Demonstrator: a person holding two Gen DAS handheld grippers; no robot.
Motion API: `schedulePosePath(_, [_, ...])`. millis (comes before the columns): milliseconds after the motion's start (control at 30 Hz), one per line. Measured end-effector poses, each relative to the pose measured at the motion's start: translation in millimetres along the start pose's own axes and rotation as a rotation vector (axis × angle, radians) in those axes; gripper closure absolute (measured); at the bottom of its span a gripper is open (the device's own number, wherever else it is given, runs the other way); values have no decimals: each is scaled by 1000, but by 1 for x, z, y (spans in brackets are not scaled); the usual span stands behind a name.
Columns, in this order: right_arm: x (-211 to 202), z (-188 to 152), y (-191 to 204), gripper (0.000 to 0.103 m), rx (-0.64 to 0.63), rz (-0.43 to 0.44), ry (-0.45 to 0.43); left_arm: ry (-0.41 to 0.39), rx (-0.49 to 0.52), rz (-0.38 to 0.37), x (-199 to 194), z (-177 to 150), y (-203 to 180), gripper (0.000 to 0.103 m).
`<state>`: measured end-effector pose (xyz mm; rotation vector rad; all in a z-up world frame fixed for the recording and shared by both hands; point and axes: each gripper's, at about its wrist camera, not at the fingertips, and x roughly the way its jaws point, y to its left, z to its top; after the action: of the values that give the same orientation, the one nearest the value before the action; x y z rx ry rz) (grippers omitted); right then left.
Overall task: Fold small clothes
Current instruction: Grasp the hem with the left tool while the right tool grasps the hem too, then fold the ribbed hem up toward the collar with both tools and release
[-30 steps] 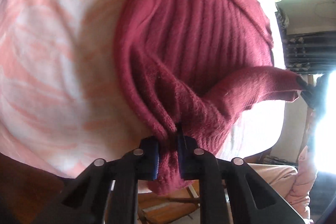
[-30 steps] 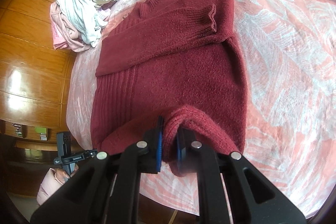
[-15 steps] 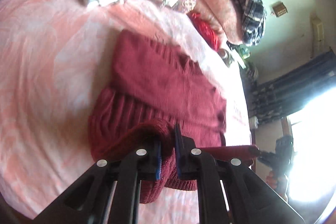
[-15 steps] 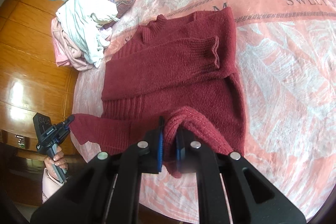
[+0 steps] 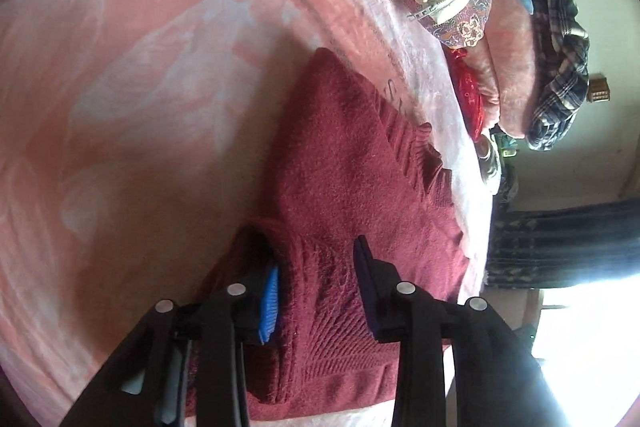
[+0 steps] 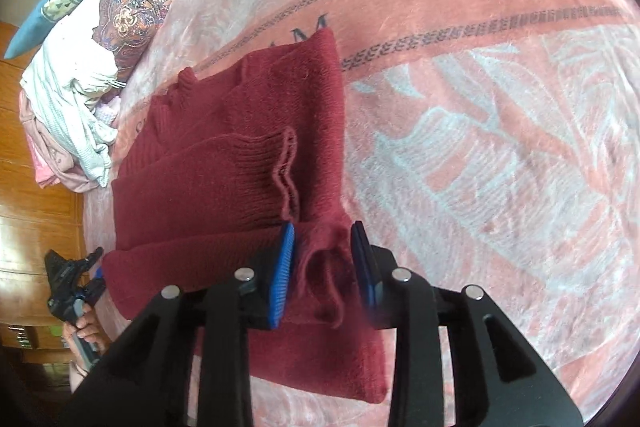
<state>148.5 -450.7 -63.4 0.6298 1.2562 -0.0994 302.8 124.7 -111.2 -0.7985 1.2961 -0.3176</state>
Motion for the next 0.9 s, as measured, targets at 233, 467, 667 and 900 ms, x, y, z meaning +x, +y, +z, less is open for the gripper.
schedulePosePath(233, [-39,-18,33,46,-284,-95,-21,44,134,94,-36,-19,-17,38])
schedulePosePath(467, [-7,-53,53,45,-207,67,187,173,109,63,-21,-62,-13,35])
schedulePosePath(667, [21,-59,46,50,-140,1,232,199,151,77,1,-69,-24,35])
schedulePosePath(900, [40,-41,26,63,-42,22,198,181,143,96,18,-60,-20,39])
